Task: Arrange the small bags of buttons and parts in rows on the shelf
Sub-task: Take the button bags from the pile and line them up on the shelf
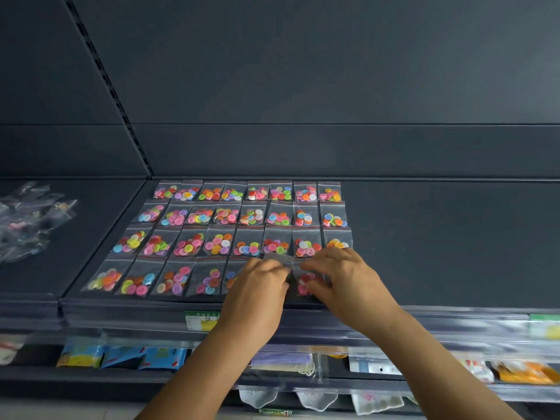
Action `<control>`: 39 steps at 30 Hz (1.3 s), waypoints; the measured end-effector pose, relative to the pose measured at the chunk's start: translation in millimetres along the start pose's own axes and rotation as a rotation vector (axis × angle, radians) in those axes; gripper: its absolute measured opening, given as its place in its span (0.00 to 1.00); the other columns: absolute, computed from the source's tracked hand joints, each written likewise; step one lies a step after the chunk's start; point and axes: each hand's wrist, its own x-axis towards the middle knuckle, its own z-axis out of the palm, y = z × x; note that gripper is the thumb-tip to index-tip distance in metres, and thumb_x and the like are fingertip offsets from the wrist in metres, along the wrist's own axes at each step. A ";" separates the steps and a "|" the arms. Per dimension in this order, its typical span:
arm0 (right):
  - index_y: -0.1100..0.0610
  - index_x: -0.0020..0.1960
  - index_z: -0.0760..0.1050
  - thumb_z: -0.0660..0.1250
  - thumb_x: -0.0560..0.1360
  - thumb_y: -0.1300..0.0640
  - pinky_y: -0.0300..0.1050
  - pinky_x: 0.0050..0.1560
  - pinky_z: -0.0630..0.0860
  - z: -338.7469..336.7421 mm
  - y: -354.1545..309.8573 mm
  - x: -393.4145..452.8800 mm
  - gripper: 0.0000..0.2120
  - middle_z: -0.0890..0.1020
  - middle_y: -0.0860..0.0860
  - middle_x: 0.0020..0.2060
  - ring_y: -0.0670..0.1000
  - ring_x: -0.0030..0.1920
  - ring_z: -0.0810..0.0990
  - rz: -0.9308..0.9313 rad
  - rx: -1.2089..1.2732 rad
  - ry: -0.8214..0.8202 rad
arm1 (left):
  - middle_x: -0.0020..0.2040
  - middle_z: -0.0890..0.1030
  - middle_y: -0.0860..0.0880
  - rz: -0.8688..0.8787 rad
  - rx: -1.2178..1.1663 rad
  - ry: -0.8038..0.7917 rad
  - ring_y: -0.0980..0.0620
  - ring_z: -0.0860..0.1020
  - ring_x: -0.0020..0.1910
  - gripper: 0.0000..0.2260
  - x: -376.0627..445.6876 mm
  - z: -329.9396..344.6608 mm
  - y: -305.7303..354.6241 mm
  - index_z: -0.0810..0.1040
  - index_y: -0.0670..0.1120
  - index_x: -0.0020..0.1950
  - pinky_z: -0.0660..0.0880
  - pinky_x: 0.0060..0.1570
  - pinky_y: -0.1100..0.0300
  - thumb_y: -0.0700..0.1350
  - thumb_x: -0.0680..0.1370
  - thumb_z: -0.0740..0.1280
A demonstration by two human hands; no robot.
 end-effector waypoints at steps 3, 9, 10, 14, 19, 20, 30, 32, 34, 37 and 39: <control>0.52 0.53 0.80 0.66 0.76 0.53 0.42 0.57 0.69 4.5 -2.5 3.3 0.09 0.79 0.49 0.50 0.54 0.54 0.73 -0.021 -0.027 -0.043 | 0.62 0.75 0.55 -0.026 0.001 -0.010 0.54 0.68 0.62 0.14 -1.1 3.5 -0.9 0.76 0.48 0.65 0.69 0.60 0.59 0.45 0.81 0.60; 0.51 0.56 0.78 0.59 0.78 0.49 0.37 0.55 0.64 7.2 -4.8 6.2 0.12 0.77 0.49 0.55 0.54 0.57 0.71 0.004 -0.087 -0.099 | 0.61 0.75 0.54 -0.034 0.020 -0.006 0.52 0.69 0.60 0.13 -1.4 4.4 2.4 0.77 0.48 0.63 0.69 0.58 0.59 0.47 0.80 0.60; 0.51 0.56 0.78 0.59 0.78 0.49 0.37 0.55 0.64 7.4 -5.6 6.8 0.12 0.76 0.49 0.55 0.54 0.57 0.71 0.014 -0.089 -0.105 | 0.61 0.75 0.54 -0.035 0.024 -0.009 0.52 0.69 0.60 0.13 -1.2 4.6 2.7 0.77 0.48 0.62 0.69 0.57 0.59 0.47 0.80 0.60; 0.52 0.56 0.78 0.60 0.78 0.50 0.39 0.54 0.66 7.8 -7.4 9.1 0.12 0.75 0.50 0.55 0.54 0.59 0.71 0.045 -0.098 -0.124 | 0.61 0.75 0.53 -0.043 0.029 -0.012 0.52 0.69 0.60 0.13 -0.9 4.7 3.1 0.77 0.48 0.62 0.69 0.57 0.59 0.47 0.80 0.61; 0.52 0.56 0.77 0.60 0.78 0.49 0.36 0.48 0.65 4.8 -8.4 11.1 0.12 0.74 0.48 0.54 0.51 0.58 0.70 0.046 -0.118 -0.148 | 0.60 0.76 0.53 -0.059 0.022 0.001 0.53 0.69 0.60 0.13 -2.6 1.3 1.9 0.77 0.47 0.62 0.70 0.58 0.58 0.49 0.80 0.60; 0.51 0.57 0.77 0.61 0.78 0.49 0.36 0.48 0.65 3.6 -9.3 12.7 0.12 0.74 0.48 0.55 0.51 0.58 0.70 0.046 -0.115 -0.144 | 0.60 0.76 0.52 -0.066 0.025 0.011 0.53 0.69 0.61 0.14 -3.0 -1.2 0.7 0.76 0.47 0.63 0.70 0.58 0.58 0.49 0.80 0.60; 0.49 0.73 0.61 0.63 0.76 0.45 0.45 0.68 0.64 11.9 -57.5 48.6 0.28 0.68 0.47 0.68 0.50 0.68 0.65 -0.068 -0.150 -0.131 | 0.72 0.67 0.53 -0.201 0.090 0.098 0.54 0.63 0.71 0.23 -17.7 -39.9 -43.6 0.62 0.51 0.74 0.61 0.69 0.60 0.53 0.80 0.59; 0.48 0.75 0.57 0.62 0.76 0.45 0.45 0.71 0.60 19.5 -74.6 60.6 0.30 0.65 0.47 0.70 0.50 0.70 0.62 -0.103 -0.153 -0.142 | 0.73 0.66 0.54 -0.235 0.092 0.126 0.54 0.62 0.72 0.23 -24.0 -48.9 -62.2 0.61 0.51 0.75 0.60 0.70 0.59 0.54 0.80 0.59; 0.48 0.75 0.54 0.62 0.77 0.45 0.45 0.72 0.57 28.3 -93.3 74.4 0.31 0.63 0.46 0.72 0.50 0.72 0.60 -0.138 -0.155 -0.150 | 0.73 0.65 0.54 -0.274 0.095 0.145 0.54 0.61 0.72 0.24 -30.9 -59.0 -83.2 0.59 0.52 0.75 0.60 0.70 0.60 0.55 0.80 0.58; 0.48 0.75 0.53 0.61 0.77 0.45 0.46 0.73 0.54 46.1 -126.2 98.6 0.30 0.60 0.46 0.73 0.51 0.73 0.57 -0.172 -0.155 -0.179 | 0.74 0.64 0.54 -0.326 0.099 0.170 0.53 0.59 0.73 0.25 -40.8 -76.9 -120.3 0.57 0.52 0.76 0.59 0.70 0.59 0.55 0.80 0.57; 0.48 0.76 0.53 0.60 0.78 0.45 0.47 0.73 0.53 60.2 -151.5 115.7 0.30 0.60 0.47 0.73 0.51 0.73 0.56 -0.187 -0.149 -0.198 | 0.74 0.64 0.54 -0.346 0.101 0.195 0.54 0.60 0.73 0.25 -47.5 -90.3 -148.5 0.57 0.52 0.76 0.58 0.70 0.60 0.55 0.80 0.57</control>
